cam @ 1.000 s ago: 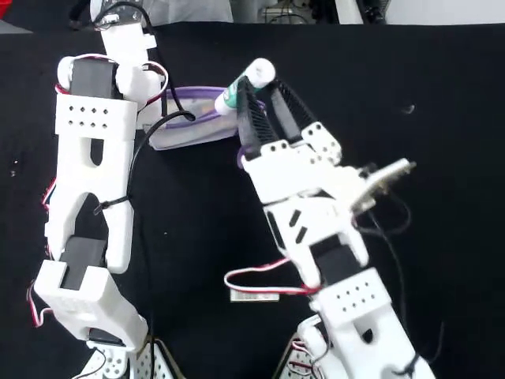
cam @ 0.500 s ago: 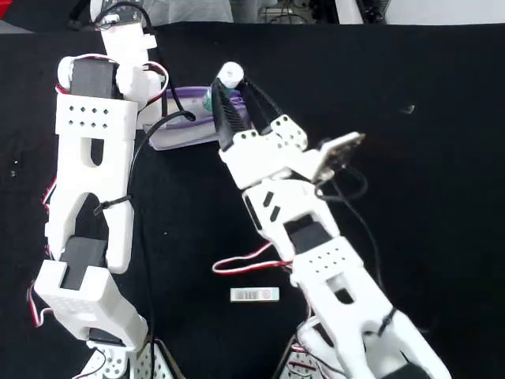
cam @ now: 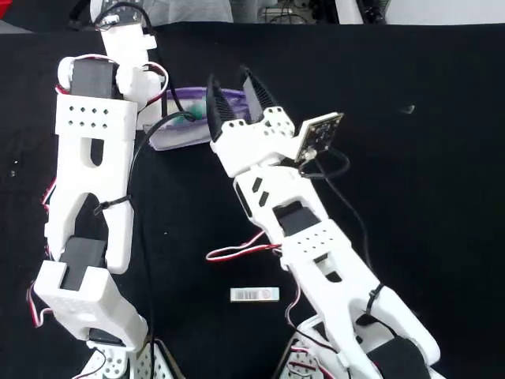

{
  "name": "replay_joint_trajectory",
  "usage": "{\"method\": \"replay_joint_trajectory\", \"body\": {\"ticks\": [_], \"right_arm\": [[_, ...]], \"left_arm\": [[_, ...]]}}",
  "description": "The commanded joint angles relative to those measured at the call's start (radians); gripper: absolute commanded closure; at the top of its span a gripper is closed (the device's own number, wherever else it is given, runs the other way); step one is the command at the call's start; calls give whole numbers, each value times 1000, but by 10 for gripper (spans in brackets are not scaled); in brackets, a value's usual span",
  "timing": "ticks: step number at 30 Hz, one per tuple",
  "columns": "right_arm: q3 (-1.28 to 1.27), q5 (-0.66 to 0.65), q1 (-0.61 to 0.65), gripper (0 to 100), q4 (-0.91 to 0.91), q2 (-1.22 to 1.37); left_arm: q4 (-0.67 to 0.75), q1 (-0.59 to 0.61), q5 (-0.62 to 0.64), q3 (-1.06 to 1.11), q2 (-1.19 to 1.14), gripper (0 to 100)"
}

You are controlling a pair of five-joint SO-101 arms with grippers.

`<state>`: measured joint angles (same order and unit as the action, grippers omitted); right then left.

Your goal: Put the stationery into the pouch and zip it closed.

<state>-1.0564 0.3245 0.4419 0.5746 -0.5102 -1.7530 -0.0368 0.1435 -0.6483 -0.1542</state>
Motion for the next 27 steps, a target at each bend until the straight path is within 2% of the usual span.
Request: {"method": "replay_joint_trajectory", "body": {"ticks": [1,4,6,11,14,17,22,27], "right_arm": [[50,-104,9,804,15,-2],[48,-207,11,805,15,-30],[50,-222,5,805,-35,-90],[136,-213,14,801,-423,-344],[213,-222,63,801,-661,-519],[255,-241,63,801,-825,-647],[263,-503,103,804,-1091,-707],[255,-692,127,801,-1488,-634]], "left_arm": [[-6,1,11,1,38,973],[-6,7,11,1,38,973],[-6,15,11,1,38,973],[12,79,9,1,37,973],[25,137,6,1,37,973],[29,185,5,-1,35,973],[48,242,3,2,21,973],[80,280,-8,-5,-72,973]]}}
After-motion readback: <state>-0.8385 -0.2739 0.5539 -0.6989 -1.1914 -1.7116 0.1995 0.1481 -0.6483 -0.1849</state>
